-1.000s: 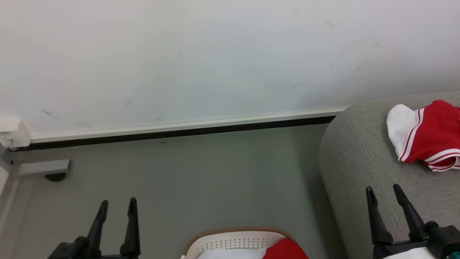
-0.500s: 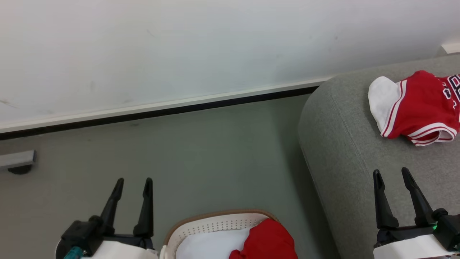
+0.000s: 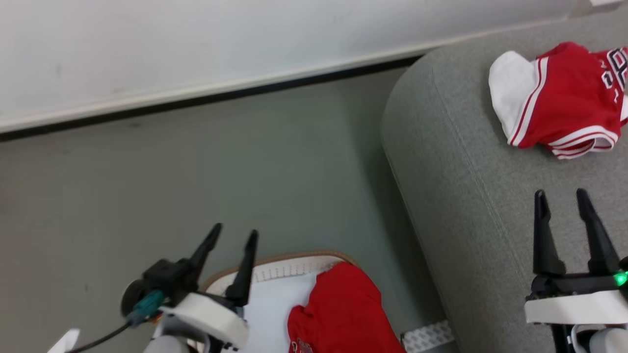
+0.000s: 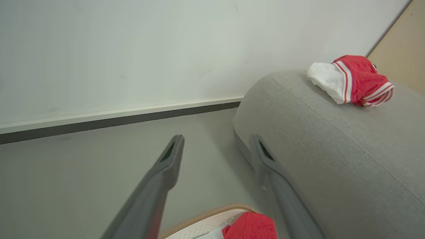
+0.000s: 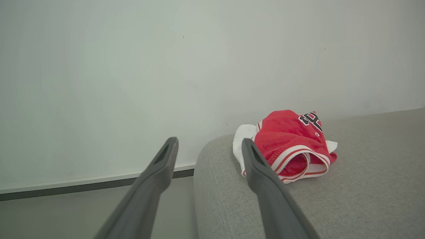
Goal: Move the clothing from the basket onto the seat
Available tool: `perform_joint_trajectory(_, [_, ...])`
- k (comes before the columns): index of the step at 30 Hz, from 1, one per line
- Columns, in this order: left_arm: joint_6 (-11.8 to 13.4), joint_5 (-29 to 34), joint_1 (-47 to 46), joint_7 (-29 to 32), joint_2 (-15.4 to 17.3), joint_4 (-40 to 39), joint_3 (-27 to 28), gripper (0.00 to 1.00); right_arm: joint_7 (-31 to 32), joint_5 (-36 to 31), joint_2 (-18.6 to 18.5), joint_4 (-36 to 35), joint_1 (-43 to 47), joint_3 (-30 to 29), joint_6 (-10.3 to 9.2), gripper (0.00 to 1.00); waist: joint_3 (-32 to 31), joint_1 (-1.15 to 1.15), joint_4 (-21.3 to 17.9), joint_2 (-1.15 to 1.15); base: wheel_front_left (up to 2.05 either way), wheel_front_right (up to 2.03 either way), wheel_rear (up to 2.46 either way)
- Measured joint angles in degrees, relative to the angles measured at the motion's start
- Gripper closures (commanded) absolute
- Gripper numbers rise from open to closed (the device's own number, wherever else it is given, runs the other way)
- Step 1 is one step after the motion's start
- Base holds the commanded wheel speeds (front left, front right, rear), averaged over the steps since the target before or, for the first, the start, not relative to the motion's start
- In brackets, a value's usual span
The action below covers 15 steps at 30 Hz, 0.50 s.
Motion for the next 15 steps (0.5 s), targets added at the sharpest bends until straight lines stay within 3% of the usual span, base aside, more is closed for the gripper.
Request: perform_joint_trajectory(15, [-0.2, -10.7, -15.9, 8.8, 5.1, 14.0, -24.4, 0.00, 0.0, -1.3, 0.3, -5.0, -8.4, -4.5, 0.00, 0.00, 13.3, 0.00, -1.9, 0.00, 0.00, 0.00, 0.00])
